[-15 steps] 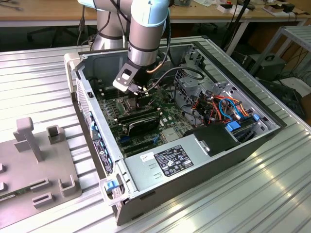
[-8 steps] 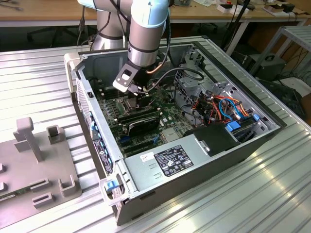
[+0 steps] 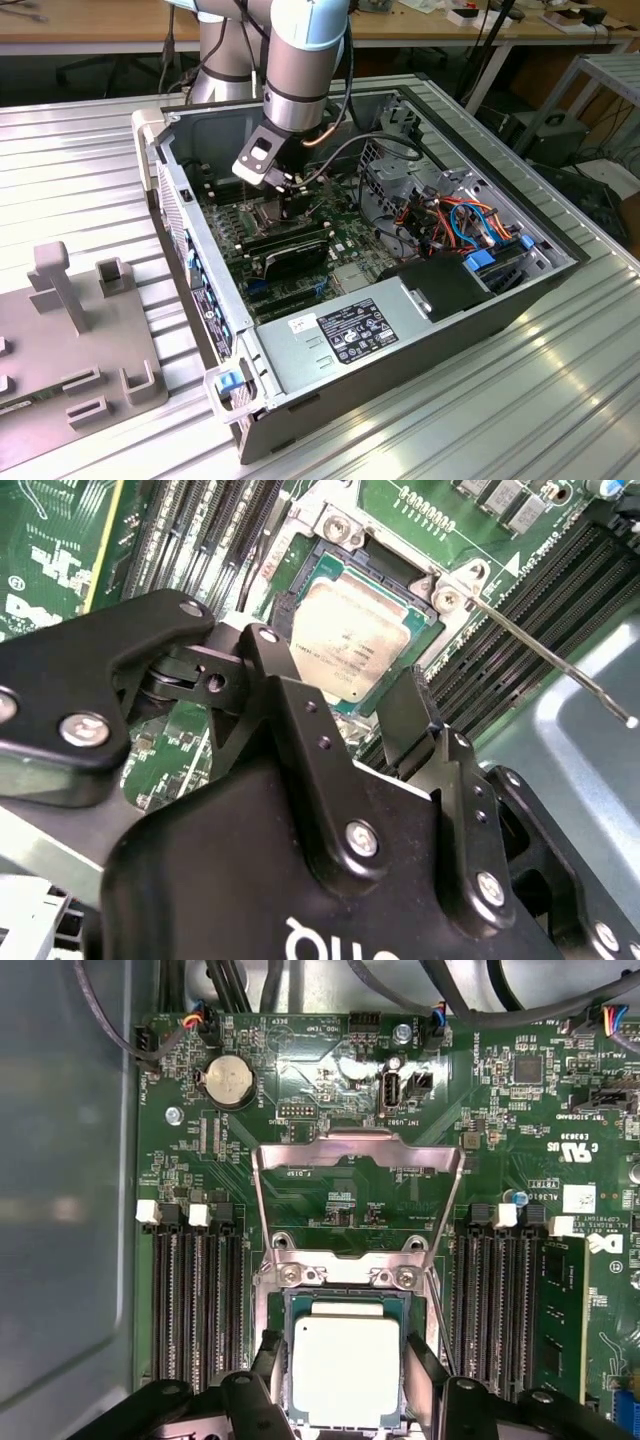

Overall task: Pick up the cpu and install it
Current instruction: 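Place the cpu into insertion slot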

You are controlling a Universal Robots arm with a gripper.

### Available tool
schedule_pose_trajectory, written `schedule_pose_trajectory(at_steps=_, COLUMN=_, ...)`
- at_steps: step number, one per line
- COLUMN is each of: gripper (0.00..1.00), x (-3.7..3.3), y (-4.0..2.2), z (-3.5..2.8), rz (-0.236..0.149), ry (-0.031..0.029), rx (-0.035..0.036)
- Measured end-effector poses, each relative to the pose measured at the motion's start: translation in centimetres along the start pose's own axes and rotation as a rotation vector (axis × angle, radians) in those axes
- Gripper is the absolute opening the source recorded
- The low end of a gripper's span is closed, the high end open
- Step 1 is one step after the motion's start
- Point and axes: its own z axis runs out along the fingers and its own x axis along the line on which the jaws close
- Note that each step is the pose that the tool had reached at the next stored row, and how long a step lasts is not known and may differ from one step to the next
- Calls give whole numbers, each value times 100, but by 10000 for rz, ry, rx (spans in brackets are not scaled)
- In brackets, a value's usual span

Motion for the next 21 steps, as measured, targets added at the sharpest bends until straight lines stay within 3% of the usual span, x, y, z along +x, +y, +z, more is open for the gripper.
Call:
schedule_pose_trajectory(at_steps=3, gripper=61, x=10, y=2, z=-39, rz=0, ry=-13, rx=-1)
schedule_pose_trajectory(at_steps=14, gripper=61, x=10, y=-35, z=-39, rz=0, ry=-14, rx=0)
schedule_pose_trajectory(at_steps=15, gripper=59, x=10, y=-35, z=-39, rz=0, ry=-14, rx=0)
schedule_pose_trajectory(at_steps=17, gripper=46, x=10, y=-36, z=-39, rz=0, ry=-15, rx=0)
schedule_pose_trajectory(at_steps=18, gripper=46, x=11, y=-37, z=-39, rz=0, ry=-14, rx=0)
schedule_pose_trajectory(at_steps=21, gripper=34, x=11, y=-38, z=-39, rz=0, ry=-14, rx=-1)
